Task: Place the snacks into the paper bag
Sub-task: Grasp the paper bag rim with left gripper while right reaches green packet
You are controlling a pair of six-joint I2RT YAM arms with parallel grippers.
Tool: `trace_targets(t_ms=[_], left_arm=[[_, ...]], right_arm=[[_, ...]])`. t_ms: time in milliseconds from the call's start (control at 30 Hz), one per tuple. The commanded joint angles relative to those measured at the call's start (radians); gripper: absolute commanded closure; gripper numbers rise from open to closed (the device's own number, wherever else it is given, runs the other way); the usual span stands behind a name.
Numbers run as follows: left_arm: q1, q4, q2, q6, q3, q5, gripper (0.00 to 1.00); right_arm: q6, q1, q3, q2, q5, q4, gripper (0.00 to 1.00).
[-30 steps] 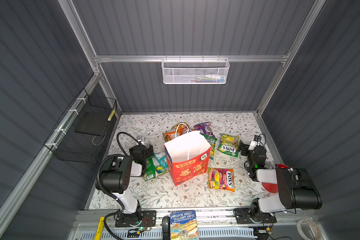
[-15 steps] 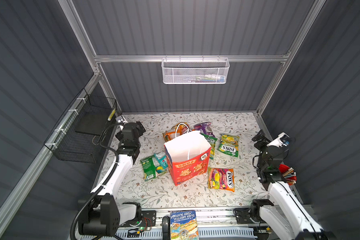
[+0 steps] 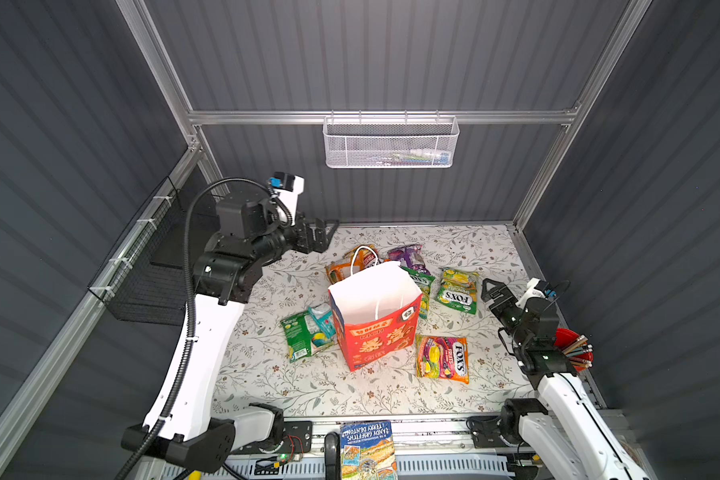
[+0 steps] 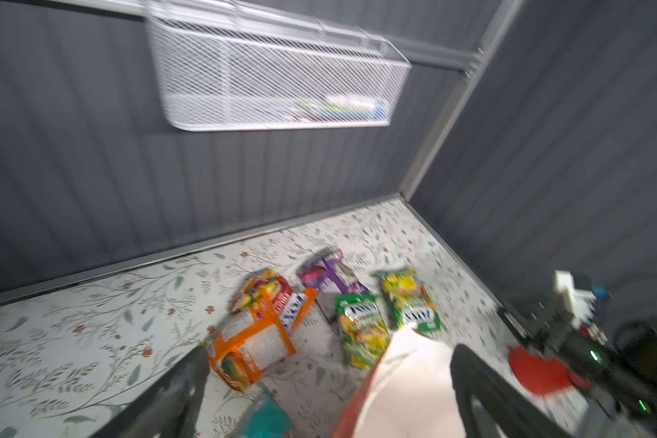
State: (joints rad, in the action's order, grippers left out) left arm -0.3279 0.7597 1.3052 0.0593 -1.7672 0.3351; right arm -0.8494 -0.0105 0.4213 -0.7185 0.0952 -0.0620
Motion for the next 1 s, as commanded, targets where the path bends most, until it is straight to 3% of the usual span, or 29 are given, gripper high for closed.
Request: trace_targets(t_ms=[0, 233, 433, 600, 767, 967], left_arm=[[-0.053, 0.298, 0.067, -0.19, -0.08, 0.013, 0.02], [-0.233, 0.533, 0.295, -0.361, -0.249, -0.225, 0.06], [-0.247, 0.51, 0.344, -0.394, -0.244, -0.218, 0.06], [-0.261, 0.505, 0.396, -0.383, -0.242, -0.22, 0.13], [-0.266, 0.492, 0.415, -0.366, -0.227, -0.212, 0.28], [-0.269, 0.453, 0.403, -0.341, -0.173, -0.186, 0.55]], right_arm=[[-0.001, -0.016, 0.019, 0.046, 0.126, 0.051, 0.01], [0.058, -0.059, 0.014, 0.153, 0.174, 0.179, 0.01], [0.076, -0.059, 0.017, 0.203, 0.228, 0.235, 0.01], [0.087, -0.059, 0.019, 0.21, 0.232, 0.257, 0.01], [0.089, -0.059, 0.02, 0.206, 0.229, 0.253, 0.01], [0.097, -0.059, 0.035, 0.2, 0.218, 0.265, 0.01]])
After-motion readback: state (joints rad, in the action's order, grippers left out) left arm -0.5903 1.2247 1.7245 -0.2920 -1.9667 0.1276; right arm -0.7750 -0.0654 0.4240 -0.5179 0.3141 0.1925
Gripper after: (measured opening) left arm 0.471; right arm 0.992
